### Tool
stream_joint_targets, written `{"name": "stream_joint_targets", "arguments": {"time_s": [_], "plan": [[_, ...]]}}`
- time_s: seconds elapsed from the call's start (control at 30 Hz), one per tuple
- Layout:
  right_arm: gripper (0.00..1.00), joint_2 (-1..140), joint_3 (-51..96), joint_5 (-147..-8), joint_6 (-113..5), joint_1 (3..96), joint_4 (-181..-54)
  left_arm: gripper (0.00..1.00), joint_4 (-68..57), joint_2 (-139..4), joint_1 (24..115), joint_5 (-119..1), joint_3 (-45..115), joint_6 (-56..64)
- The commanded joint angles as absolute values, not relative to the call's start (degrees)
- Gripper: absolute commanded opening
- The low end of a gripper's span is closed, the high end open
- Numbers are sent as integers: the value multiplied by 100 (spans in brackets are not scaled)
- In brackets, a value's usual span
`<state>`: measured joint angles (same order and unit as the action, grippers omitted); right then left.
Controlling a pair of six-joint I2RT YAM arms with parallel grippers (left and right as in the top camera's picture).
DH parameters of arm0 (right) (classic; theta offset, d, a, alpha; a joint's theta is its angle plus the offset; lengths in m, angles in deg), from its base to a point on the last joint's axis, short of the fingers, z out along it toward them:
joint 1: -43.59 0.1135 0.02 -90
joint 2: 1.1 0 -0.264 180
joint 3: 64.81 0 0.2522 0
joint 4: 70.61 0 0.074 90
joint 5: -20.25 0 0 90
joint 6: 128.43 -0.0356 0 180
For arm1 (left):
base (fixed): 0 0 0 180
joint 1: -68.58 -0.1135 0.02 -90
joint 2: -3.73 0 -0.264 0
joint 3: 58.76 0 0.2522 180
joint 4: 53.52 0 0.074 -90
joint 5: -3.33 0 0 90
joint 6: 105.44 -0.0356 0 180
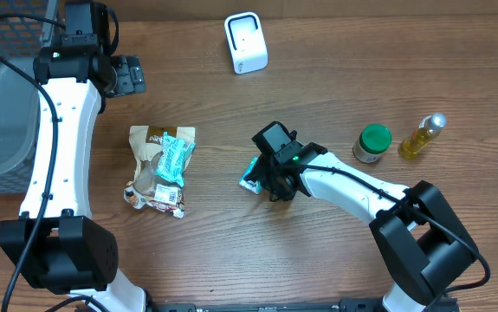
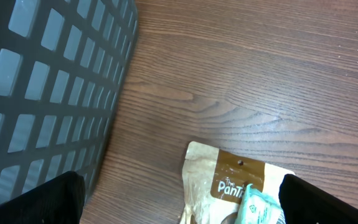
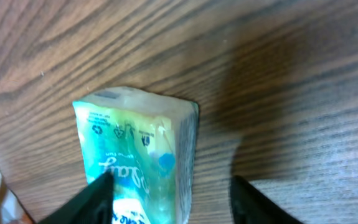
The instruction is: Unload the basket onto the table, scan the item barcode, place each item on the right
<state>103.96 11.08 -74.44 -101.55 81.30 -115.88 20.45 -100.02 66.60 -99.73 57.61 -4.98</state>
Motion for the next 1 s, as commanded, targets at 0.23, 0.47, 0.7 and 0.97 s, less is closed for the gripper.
{"name": "stream_joint_targets", "arguments": {"time_s": [0.23,0.47,0.7,0.97], "plan": [[43,10214,1066,-7542,-10165,8167,-11573,100,2038,-9914,6673,-10013,5866,-577],[38,10214,1066,-7540,-10474,8174,-11579,99,2038,-9914,6673,-10013,5866,-579],[39,10216,1066,-7538,-10465,8174,-11579,99,2038,-9914,6673,-10013,5866,-577],[40,10219,1040,-7536,-10465,8178,-11575,100,2038,-9914,6673,-10013,5866,-579]]}}
